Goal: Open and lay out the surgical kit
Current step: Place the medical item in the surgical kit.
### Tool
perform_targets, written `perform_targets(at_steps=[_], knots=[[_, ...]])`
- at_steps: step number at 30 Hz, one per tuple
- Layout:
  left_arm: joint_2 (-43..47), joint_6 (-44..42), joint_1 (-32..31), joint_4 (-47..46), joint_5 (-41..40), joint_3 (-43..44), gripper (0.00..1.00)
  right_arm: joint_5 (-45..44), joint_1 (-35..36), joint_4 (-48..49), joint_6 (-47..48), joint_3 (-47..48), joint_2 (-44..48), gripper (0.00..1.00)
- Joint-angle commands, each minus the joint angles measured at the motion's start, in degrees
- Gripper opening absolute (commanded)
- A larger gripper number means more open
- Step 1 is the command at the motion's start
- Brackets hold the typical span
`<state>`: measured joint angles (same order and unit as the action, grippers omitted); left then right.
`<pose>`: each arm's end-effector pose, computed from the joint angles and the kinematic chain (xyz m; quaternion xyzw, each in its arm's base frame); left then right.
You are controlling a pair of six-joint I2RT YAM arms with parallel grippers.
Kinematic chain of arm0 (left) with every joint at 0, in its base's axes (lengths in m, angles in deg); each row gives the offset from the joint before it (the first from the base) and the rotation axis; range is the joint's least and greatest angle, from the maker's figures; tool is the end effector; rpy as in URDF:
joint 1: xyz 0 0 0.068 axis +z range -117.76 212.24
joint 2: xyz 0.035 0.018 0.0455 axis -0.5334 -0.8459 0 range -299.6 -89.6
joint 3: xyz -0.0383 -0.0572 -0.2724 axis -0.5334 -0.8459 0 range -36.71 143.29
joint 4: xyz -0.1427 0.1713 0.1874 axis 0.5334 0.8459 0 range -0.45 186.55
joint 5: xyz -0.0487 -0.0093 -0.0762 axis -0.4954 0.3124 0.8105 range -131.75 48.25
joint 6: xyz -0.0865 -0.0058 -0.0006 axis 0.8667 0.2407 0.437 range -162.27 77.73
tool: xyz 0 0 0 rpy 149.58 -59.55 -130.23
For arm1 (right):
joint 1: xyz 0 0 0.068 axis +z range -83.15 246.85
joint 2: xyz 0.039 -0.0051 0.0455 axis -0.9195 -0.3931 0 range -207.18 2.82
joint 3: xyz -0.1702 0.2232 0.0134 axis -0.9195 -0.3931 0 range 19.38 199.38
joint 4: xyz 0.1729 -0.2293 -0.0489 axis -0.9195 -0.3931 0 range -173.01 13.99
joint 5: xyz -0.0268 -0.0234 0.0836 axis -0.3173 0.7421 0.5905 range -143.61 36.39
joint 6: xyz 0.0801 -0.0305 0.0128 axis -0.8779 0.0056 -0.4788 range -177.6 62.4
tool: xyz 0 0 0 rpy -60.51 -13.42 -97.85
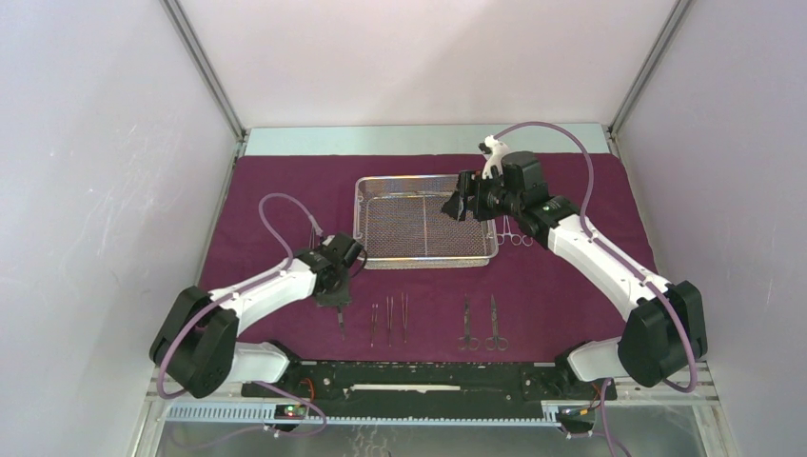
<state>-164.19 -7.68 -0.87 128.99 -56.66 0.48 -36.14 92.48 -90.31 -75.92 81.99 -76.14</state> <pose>0.2096 -0.1131 0.1115 -0.0276 0.9847 0.0439 0.1662 0.3297 0.1837 0.2857 -0.1298 0.8523 0.3055 0.4044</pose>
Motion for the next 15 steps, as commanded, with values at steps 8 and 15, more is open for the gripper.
perform_targets(at_steps=[8,15], knots=[[4.6,-0.2,-0.3,2.1,-2.9,4.4,0.35,-0.8,-0.4,1.1,0.2,0.1,0.3,0.82],[8.0,-1.4,-0.2,1.8,-0.5,6.7,0.41,-2.5,-0.4,0.7,0.2,0.1,-0.8,0.83]])
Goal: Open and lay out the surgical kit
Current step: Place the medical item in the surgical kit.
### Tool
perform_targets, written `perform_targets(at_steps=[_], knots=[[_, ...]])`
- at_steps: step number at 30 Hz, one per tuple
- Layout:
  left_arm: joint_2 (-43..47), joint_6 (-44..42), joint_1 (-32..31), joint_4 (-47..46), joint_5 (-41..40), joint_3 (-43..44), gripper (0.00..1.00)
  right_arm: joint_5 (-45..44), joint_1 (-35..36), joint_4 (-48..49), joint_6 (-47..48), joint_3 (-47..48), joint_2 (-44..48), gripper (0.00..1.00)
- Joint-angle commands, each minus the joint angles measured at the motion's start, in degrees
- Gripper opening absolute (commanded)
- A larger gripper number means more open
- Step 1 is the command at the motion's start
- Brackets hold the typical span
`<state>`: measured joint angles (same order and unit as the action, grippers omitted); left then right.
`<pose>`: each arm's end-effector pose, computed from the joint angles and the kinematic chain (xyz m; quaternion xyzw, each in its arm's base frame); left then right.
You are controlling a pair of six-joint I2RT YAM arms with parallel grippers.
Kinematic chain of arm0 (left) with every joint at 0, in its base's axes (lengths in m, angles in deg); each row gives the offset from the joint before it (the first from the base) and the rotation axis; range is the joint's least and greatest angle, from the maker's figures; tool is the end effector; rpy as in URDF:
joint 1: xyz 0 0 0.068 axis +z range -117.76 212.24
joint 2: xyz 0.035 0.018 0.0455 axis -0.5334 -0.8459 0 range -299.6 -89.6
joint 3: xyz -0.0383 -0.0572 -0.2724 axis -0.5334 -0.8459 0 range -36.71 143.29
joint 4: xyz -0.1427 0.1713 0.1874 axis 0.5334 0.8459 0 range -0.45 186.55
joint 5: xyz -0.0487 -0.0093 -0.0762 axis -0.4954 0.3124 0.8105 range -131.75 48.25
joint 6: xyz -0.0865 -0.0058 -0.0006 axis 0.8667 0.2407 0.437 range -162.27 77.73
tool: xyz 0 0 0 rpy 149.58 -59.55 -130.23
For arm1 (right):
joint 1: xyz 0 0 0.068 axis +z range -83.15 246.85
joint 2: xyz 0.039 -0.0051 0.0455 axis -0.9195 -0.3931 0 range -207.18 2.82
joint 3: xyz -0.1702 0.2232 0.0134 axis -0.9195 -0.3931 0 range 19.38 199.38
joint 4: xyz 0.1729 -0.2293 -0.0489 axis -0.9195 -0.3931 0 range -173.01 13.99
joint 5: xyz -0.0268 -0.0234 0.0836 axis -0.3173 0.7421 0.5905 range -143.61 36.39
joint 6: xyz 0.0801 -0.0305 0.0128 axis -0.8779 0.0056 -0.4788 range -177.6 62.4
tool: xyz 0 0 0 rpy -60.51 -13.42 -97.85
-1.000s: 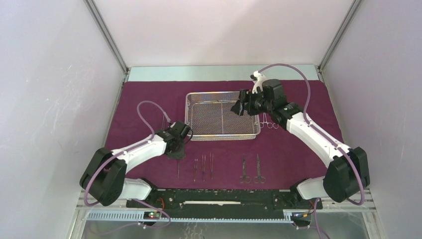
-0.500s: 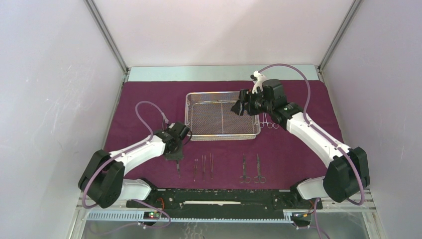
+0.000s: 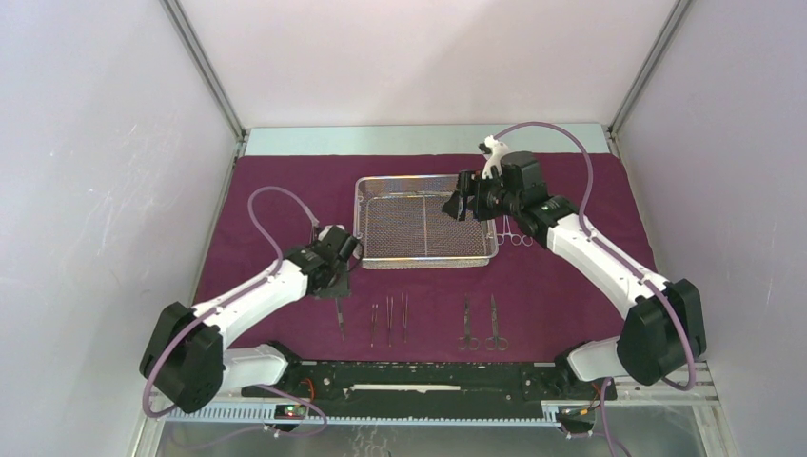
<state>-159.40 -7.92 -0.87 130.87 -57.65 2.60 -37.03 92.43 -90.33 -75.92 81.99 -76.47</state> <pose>0.2131 -0.1139 0.1401 -0.0325 0.9776 0.0268 0.2060 0.3314 0.1830 0.2835 -0.1254 0.8551 0.2986 0.4050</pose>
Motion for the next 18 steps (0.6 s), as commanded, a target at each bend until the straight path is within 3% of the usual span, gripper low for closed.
perform_targets(at_steps=[1,8,18], knots=[[3.8,-1.5,-0.2,0.1,0.9,5.2,0.43,-1.8,-0.3,0.7,0.2,0.1,-0.8,0.83],[7.0,-4.2,0.0,0.5,3.5,9.6,0.59,-4.1,-0.2,0.5,0.7,0.7,-3.5,0.84],[9.2,-7.2,2.2,-3.1,9.1,13.1,0.99,-10.3,0.3,-1.4,4.9,8.1,-11.8,0.85]])
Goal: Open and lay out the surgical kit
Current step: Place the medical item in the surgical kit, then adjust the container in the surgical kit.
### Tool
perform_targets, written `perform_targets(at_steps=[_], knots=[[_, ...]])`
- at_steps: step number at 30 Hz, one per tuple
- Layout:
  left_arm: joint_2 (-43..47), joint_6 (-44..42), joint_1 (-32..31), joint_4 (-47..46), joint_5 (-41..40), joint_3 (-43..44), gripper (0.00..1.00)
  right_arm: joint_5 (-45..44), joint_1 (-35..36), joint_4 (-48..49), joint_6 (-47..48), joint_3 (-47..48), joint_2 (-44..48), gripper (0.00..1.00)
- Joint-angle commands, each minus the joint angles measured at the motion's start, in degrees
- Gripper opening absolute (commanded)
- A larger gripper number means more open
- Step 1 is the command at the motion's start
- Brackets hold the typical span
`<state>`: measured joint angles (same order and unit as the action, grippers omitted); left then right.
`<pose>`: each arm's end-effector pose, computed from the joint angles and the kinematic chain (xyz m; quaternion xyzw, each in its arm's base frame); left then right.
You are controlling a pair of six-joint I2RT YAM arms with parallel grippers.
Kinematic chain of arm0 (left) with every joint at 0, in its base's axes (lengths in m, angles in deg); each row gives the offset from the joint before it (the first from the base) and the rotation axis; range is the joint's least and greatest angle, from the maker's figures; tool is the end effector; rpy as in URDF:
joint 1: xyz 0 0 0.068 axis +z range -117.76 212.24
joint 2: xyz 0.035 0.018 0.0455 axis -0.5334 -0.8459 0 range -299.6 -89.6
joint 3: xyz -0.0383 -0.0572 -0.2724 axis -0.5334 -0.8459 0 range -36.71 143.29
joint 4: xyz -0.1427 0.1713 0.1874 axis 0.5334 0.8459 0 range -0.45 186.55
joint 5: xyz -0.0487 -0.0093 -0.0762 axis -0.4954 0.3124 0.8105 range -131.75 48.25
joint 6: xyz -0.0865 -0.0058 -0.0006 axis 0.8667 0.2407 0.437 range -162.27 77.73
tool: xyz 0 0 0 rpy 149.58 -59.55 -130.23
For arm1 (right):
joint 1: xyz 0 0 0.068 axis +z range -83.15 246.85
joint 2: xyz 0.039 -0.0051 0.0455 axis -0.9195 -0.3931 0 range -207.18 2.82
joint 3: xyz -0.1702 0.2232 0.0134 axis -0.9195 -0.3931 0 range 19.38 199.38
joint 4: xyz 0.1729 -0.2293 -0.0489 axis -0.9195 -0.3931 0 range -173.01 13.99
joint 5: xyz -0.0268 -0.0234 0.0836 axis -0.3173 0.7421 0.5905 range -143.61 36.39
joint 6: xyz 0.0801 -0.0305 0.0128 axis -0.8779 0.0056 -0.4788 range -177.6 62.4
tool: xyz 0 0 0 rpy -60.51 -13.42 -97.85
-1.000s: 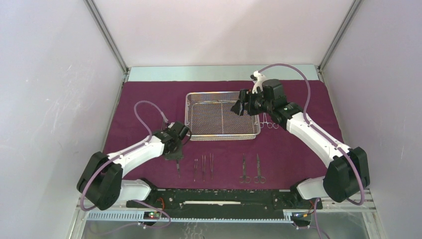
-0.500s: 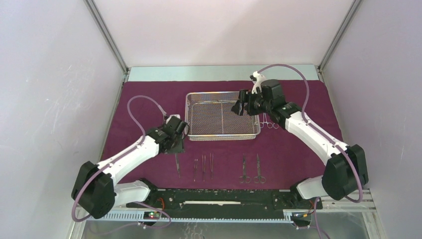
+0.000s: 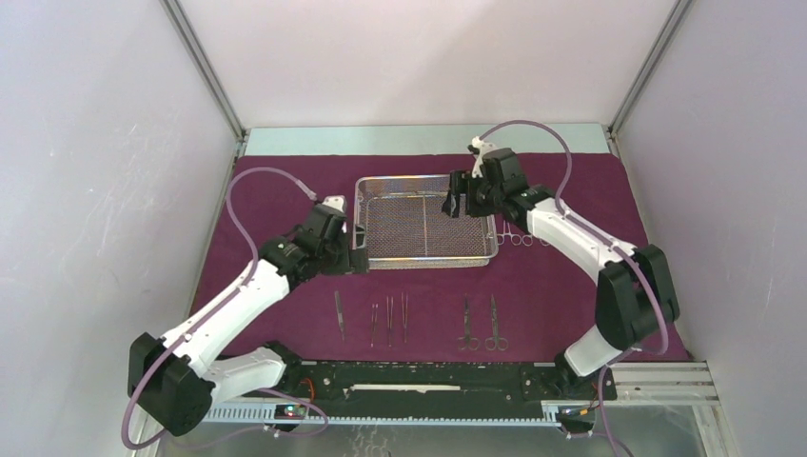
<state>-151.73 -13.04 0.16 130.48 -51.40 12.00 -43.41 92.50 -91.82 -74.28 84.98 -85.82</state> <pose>0.2294 -0.1286 0.2269 -0.0022 0.9490 -0.0865 0.3032 0.3618 0.1889 0.2392 -0.1085 0.8927 0.2300 0.3720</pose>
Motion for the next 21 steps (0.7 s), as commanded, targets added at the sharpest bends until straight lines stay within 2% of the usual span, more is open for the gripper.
perform_targets(at_steps=[1,7,14,21], knots=[[1.6,-2.0,1.6,-3.2,3.5,3.8,1.0,-4.4,0.4,0.0,3.8,6.0,-3.5,0.85],[0.6,-0.1,4.6,-6.6,7.1,4.5,1.0,-6.6,0.5,-1.6,6.3,11.3,-9.5,0.85],[-3.3,4.4,9.8,-11.9,15.6,4.3,1.0,-8.9,0.9,-6.0,5.8,16.6,-14.5,0.84],[-5.6,4.7,10.4,-13.4,17.4,3.5,1.0,-19.1,3.1,-13.7,1.6,20.7,-19.2,0.83]])
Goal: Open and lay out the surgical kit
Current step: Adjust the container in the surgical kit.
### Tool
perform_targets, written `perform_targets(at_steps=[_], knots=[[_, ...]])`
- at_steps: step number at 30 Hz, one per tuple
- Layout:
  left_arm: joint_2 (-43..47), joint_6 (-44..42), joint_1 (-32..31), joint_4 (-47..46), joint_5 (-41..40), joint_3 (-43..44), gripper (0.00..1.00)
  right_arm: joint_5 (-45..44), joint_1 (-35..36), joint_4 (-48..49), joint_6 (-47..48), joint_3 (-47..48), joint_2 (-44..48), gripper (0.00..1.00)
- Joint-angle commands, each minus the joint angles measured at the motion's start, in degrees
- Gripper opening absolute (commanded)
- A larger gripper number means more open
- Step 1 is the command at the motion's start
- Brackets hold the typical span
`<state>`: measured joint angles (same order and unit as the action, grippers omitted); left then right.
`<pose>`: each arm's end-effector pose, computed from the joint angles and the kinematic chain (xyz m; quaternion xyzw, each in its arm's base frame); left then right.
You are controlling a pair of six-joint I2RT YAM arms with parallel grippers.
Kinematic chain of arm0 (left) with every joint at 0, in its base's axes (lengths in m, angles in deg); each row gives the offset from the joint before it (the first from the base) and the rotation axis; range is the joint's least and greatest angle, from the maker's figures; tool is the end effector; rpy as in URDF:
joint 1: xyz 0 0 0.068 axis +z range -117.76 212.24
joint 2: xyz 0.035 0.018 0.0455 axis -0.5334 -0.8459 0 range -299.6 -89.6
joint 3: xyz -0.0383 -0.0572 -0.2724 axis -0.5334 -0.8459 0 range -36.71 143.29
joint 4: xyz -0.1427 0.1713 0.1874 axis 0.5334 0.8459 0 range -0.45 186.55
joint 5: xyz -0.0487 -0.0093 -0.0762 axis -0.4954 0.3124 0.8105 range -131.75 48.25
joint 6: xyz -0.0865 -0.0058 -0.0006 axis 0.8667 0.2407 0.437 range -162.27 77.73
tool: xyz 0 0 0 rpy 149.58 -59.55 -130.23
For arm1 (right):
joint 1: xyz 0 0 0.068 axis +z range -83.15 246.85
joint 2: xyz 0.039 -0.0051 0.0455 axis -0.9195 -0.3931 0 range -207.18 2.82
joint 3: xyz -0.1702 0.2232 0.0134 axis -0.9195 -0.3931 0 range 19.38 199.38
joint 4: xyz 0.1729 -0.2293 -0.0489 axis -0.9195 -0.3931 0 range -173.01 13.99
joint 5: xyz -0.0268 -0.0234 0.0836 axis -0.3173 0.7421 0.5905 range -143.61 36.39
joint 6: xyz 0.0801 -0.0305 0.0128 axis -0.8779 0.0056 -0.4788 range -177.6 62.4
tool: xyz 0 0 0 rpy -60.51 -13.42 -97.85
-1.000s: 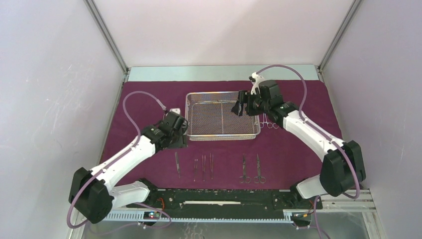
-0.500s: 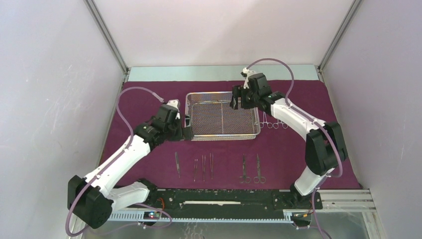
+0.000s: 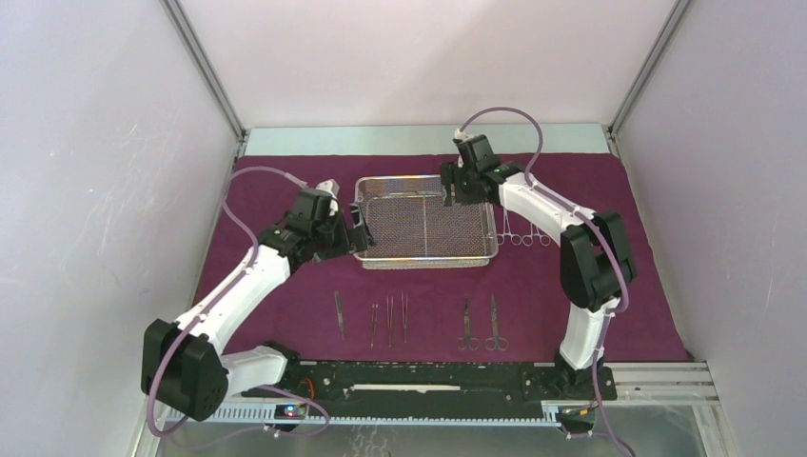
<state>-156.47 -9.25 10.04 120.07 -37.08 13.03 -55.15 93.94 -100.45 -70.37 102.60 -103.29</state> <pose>0.2719 -0.1177 0.2287 -0.0732 0.9290 -0.2008 0.3022 0.4246 0.2149 0.2123 -0.1112 0.9248 0.1123 0.3462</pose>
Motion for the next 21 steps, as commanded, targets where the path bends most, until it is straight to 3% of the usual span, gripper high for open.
perform_targets(at_steps=[1,7,21], knots=[[-1.2,0.9,0.6,-3.1,3.5,2.4,1.0,-8.6,2.0,-6.1,-2.8,3.5,-2.1,0.83],[-2.8,1.4,1.5,-3.9,3.4,2.5,1.0,-13.3,3.7,-8.7,-5.2,3.8,-3.3,0.84],[-14.6,3.5,4.6,-6.5,4.9,7.1,0.97,-14.0,4.4,-8.9,-4.6,2.7,1.6,0.84]])
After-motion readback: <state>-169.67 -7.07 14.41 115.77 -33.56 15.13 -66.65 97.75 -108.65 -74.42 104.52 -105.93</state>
